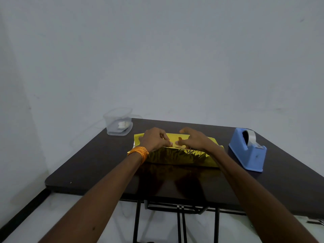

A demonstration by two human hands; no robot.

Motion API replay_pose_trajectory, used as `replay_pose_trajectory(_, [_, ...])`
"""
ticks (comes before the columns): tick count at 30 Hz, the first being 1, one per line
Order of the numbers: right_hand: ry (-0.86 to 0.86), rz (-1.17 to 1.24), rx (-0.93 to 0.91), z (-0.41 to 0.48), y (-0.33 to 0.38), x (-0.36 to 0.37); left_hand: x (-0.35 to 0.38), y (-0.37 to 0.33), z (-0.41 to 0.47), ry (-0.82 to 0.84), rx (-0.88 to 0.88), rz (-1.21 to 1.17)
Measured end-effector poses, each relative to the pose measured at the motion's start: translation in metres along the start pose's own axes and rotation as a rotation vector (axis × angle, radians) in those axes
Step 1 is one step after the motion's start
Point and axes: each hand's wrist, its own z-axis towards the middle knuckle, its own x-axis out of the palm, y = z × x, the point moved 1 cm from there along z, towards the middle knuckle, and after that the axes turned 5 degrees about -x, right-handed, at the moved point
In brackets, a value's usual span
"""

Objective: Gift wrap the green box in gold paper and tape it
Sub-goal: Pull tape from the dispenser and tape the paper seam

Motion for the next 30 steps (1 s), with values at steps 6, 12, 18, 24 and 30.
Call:
replay_pose_trajectory(6, [-0.04, 0.03, -0.006, -0.003, 0.001, 0.001, 0.0, -0.003, -0.001, 0.032, -0.031, -0.029])
replay_pose_trajectory(12, [-0.088, 0.021, 0.006, -0.005, 0.0, 0.005, 0.001, -0.003, 0.001, 0.028, -0.029, -0.022])
replay_pose_trajectory(18, [-0.082, -0.001, -0.007, -0.005, -0.001, 0.004, -0.003, -0.008, -0.002, 0.067, -0.043, -0.01])
replay_pose_trajectory(24, [-0.115, 0.021, 0.007, -0.01, 0.002, 0.004, 0.001, -0.009, 0.001, 0.08, -0.046, -0.03])
replay_pose_trajectory(30, [-0.228, 0.282, -0.003, -0.028, -0.007, -0.01, -0.003, -0.016, -0.002, 0.075, -0.044, 0.068])
